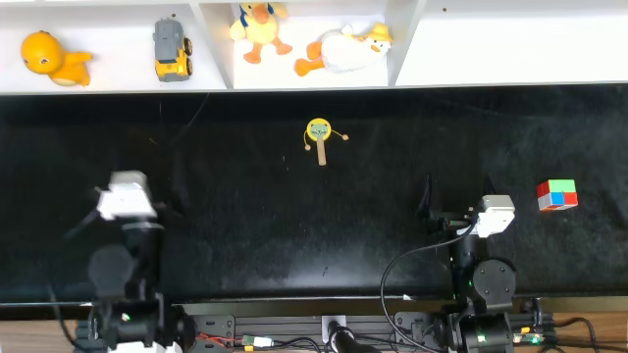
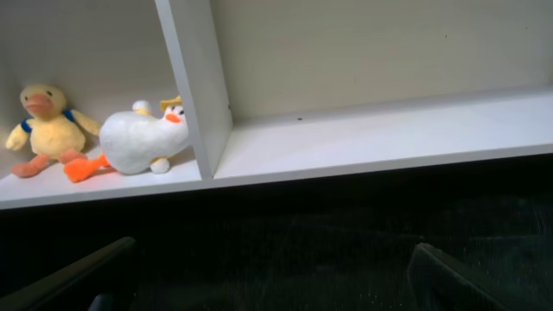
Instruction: Store Toys
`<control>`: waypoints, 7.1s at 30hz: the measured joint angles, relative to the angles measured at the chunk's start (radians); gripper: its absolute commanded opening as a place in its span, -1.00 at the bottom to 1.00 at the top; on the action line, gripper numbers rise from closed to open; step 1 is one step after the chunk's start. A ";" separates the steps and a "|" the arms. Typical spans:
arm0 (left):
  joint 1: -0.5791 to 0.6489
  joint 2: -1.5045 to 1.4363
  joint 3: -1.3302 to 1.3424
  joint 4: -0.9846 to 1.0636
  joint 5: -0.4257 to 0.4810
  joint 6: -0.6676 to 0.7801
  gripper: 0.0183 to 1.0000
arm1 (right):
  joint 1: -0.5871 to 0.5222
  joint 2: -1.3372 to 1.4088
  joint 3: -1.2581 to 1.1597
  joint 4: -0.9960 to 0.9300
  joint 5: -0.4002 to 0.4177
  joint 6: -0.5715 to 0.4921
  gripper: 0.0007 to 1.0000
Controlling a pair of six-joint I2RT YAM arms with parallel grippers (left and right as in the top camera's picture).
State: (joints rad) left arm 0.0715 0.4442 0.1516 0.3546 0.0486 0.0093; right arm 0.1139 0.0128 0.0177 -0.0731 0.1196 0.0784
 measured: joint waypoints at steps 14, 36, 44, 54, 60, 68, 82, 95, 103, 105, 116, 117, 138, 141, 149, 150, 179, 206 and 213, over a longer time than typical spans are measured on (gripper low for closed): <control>-0.006 -0.431 -0.143 -0.422 0.072 0.051 1.00 | 0.000 0.000 0.000 0.001 0.000 0.000 0.99; -0.006 -0.431 -0.143 -0.422 0.072 0.051 1.00 | 0.008 0.006 0.000 0.008 0.051 0.002 0.99; -0.006 -0.431 -0.143 -0.422 0.072 0.051 1.00 | 0.269 0.345 0.228 -0.276 0.396 0.136 0.99; -0.006 -0.431 -0.143 -0.422 0.075 0.051 1.00 | 0.761 0.893 0.409 -0.341 0.753 0.569 0.99; -0.006 -0.431 -0.143 -0.422 0.076 0.050 1.00 | 0.803 1.207 0.572 -0.348 0.727 0.714 0.99; -0.006 -0.431 -0.143 -0.422 0.076 0.050 1.00 | 0.800 1.476 0.800 -0.346 0.578 0.758 0.99; -0.006 -0.431 -0.143 -0.422 0.076 0.051 1.00 | 0.704 1.794 1.047 -0.379 0.459 0.760 0.99; -0.006 -0.431 -0.143 -0.422 0.076 0.050 0.99 | 0.639 1.872 1.108 -0.384 0.320 0.631 0.99; -0.006 -0.431 -0.143 -0.422 0.076 0.051 1.00 | 0.626 1.872 1.120 -0.425 0.264 0.598 1.00; -0.006 -0.431 -0.143 -0.422 0.076 0.051 1.00 | 0.626 1.872 1.124 -0.438 0.252 0.589 0.75; -0.006 -0.431 -0.143 -0.422 0.076 0.051 1.00 | 0.626 1.879 1.134 -0.442 0.233 0.571 -0.86; -0.006 -0.431 -0.143 -0.422 0.076 0.050 1.00 | 0.626 1.879 1.136 -0.443 0.229 0.572 -0.92; -0.006 -0.431 -0.143 -0.423 0.076 0.051 1.00 | 0.428 1.234 0.742 -0.635 0.251 0.468 -0.91; -0.006 -0.431 -0.143 -0.422 0.076 0.051 1.00 | 0.289 1.151 0.729 -0.634 0.208 0.354 -0.92; -0.006 -0.431 -0.143 -0.422 0.076 0.051 1.00 | -0.052 1.177 0.789 -0.571 0.076 0.005 -0.92; -0.006 -0.431 -0.143 -0.422 0.076 0.050 1.00 | -0.066 1.201 0.816 -0.555 0.069 -0.034 -0.92; -0.006 -0.431 -0.143 -0.422 0.076 0.051 1.00 | -0.034 1.849 1.363 -0.373 -0.063 -0.262 -0.50; -0.006 -0.431 -0.143 -0.422 0.076 0.050 1.00 | -0.082 1.249 0.903 -0.653 0.079 -0.235 0.99; -0.006 -0.431 -0.143 -0.422 0.076 0.050 1.00 | -0.111 1.005 0.789 -0.767 0.114 -0.179 1.00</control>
State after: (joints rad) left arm 0.0650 0.0128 0.0090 -0.0677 0.1242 0.0597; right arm 0.0025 1.0176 0.8070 -0.8402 0.2337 -0.1001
